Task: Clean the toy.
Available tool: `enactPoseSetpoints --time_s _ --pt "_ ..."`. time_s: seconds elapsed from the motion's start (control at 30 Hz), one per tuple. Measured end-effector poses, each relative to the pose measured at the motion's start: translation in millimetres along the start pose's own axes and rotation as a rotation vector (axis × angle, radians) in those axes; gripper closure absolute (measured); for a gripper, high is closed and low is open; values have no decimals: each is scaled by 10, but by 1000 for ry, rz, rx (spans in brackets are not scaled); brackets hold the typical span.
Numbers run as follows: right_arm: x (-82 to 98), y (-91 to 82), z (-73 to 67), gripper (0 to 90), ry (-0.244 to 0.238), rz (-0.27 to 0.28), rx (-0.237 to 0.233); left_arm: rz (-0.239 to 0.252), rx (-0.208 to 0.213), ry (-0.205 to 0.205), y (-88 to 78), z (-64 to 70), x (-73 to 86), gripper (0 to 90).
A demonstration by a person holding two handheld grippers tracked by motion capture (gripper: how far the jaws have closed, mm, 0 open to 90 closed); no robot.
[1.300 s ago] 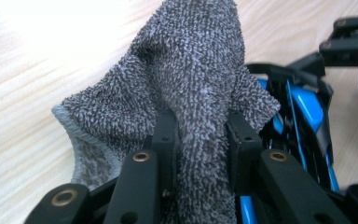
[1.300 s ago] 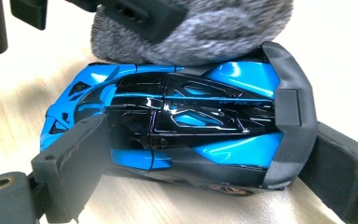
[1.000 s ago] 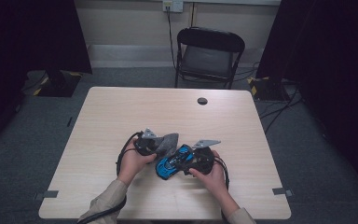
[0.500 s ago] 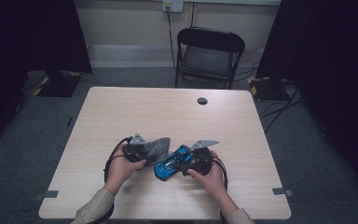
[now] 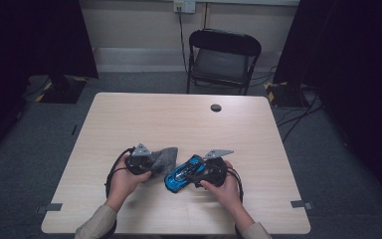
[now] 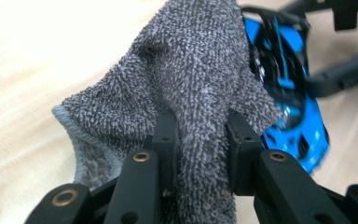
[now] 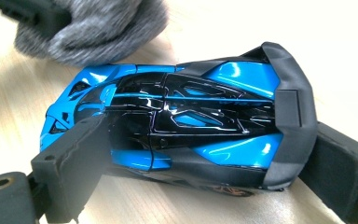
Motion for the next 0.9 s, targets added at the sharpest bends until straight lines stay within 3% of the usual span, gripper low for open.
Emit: enactPoseSetpoints --time_s 0.07,0.1,0.27,0.43,0.6,0.9 --pt "3 -1 0 71 0 2 0 6 -10 0 29 -13 -53 691" --pt "3 -1 0 71 1 3 0 26 -28 -6 108 -33 -174 687" --pt "3 2 2 71 1 2 -5 67 -5 -27 376 50 -455 686" --pt "1 2 6 71 -2 1 -8 55 -2 -12 610 155 -575 688" --pt "3 1 10 71 -2 2 -9 34 0 -3 662 181 -539 690" --pt "0 0 8 71 -1 -3 -5 -8 13 -1 441 76 -264 693"
Point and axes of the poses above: each handheld gripper's, and its own axes: y roughly forward along the jaws, x roughly out of its underside, z roughly to its right, the point moved 9 cm from there along y, roughly forward along the jaws, and after that the axes turned 4 degrees about -z, right-handed, at the moved point
